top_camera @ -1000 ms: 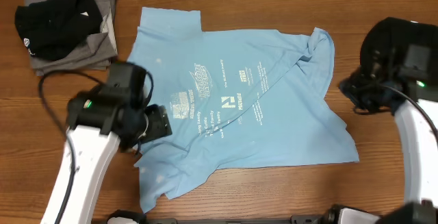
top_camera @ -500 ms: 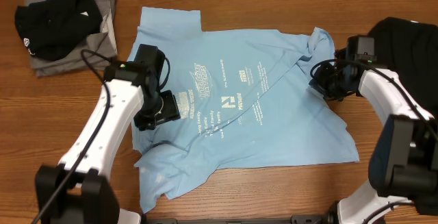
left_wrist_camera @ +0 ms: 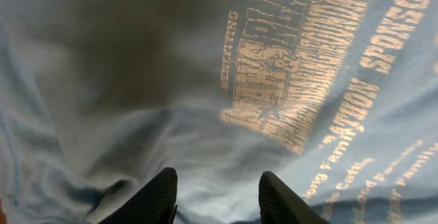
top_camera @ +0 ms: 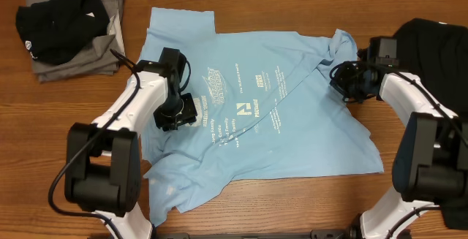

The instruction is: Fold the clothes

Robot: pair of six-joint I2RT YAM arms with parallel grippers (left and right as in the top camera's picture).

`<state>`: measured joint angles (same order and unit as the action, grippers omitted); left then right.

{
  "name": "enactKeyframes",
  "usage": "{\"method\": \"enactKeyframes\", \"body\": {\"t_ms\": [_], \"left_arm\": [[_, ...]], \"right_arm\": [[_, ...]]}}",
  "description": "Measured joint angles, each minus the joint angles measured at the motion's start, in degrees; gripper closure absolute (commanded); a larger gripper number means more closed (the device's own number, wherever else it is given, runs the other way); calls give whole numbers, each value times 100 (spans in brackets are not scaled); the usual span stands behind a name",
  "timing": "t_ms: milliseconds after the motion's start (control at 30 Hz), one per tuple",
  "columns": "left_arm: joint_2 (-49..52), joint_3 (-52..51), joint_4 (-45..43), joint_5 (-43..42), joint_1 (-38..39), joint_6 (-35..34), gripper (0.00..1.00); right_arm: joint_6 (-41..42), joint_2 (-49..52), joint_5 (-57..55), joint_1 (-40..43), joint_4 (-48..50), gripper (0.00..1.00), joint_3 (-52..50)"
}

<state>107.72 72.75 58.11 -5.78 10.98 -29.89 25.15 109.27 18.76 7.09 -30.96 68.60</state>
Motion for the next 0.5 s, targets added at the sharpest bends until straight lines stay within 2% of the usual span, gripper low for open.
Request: {"method": "enactKeyframes", "body": {"t_ms": [200,500], "left_arm": [[52,-2,-35,7,-195,-2,61],[96,-2,-365,131,-671,0,67]], "right_arm": [[24,376,-166,0,42,95,2],[186,378,-420,-13,55,96,7]]}}
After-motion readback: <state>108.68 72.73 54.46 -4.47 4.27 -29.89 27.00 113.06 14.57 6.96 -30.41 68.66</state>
